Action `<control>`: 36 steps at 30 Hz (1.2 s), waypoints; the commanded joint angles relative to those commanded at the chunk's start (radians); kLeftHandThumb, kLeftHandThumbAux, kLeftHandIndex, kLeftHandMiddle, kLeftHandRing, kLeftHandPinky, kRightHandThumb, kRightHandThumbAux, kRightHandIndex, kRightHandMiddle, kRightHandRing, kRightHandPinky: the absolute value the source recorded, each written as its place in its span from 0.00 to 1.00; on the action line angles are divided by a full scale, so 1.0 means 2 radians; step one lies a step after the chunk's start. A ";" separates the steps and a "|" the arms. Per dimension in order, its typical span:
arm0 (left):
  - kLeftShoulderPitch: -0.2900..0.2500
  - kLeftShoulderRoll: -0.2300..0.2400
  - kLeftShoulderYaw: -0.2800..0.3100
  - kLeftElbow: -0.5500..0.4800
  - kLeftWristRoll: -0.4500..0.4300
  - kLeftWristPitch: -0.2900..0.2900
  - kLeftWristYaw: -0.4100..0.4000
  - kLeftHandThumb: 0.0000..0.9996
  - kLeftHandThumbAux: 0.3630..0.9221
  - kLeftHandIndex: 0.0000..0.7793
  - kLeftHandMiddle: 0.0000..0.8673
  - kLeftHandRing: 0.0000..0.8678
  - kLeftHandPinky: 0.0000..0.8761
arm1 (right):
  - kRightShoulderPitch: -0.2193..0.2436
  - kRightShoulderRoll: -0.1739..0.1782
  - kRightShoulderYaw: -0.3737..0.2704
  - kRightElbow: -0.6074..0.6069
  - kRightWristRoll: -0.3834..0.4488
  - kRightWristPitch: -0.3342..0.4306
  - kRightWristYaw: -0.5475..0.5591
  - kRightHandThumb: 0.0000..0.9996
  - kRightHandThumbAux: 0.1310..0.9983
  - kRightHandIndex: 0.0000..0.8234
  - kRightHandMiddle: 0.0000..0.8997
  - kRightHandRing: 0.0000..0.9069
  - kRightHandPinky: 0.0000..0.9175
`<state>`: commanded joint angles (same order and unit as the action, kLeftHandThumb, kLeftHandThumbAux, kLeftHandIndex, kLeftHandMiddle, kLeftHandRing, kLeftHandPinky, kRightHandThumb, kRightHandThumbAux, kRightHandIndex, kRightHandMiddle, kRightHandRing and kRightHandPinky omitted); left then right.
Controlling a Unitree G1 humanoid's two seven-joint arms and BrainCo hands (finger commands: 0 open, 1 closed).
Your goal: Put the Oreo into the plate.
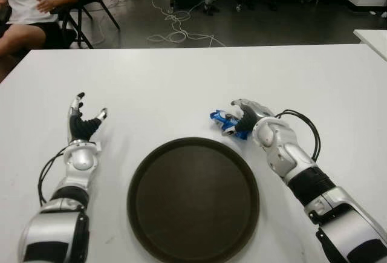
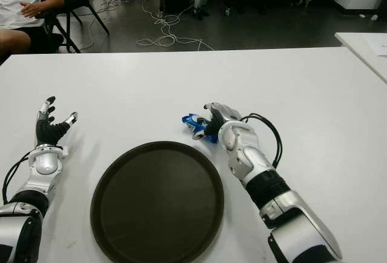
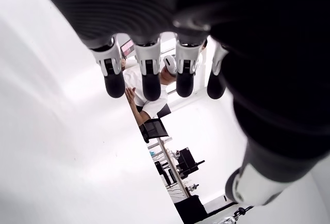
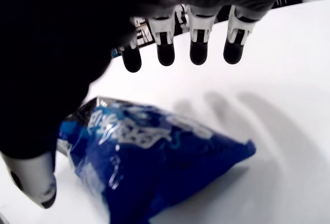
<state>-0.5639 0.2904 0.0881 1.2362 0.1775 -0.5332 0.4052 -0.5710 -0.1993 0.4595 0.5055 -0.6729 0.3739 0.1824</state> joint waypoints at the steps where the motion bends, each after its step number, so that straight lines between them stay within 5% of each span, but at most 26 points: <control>1: 0.000 0.000 0.000 0.000 0.000 0.000 0.000 0.00 0.70 0.08 0.10 0.07 0.05 | 0.000 0.001 -0.001 0.001 0.001 0.000 0.000 0.00 0.59 0.00 0.00 0.00 0.02; 18: 0.000 -0.001 0.000 0.000 -0.001 -0.004 -0.004 0.00 0.66 0.07 0.08 0.05 0.03 | -0.010 0.006 0.004 0.010 0.003 0.008 0.005 0.00 0.59 0.00 0.00 0.00 0.03; 36: -0.002 -0.004 0.004 0.001 -0.005 0.001 -0.005 0.00 0.69 0.07 0.09 0.07 0.04 | -0.048 0.005 0.008 0.048 0.021 -0.009 0.066 0.00 0.63 0.01 0.05 0.02 0.00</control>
<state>-0.5678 0.2819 0.0954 1.2386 0.1667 -0.5315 0.3945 -0.6677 -0.1896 0.4750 0.6018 -0.6303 0.3562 0.3154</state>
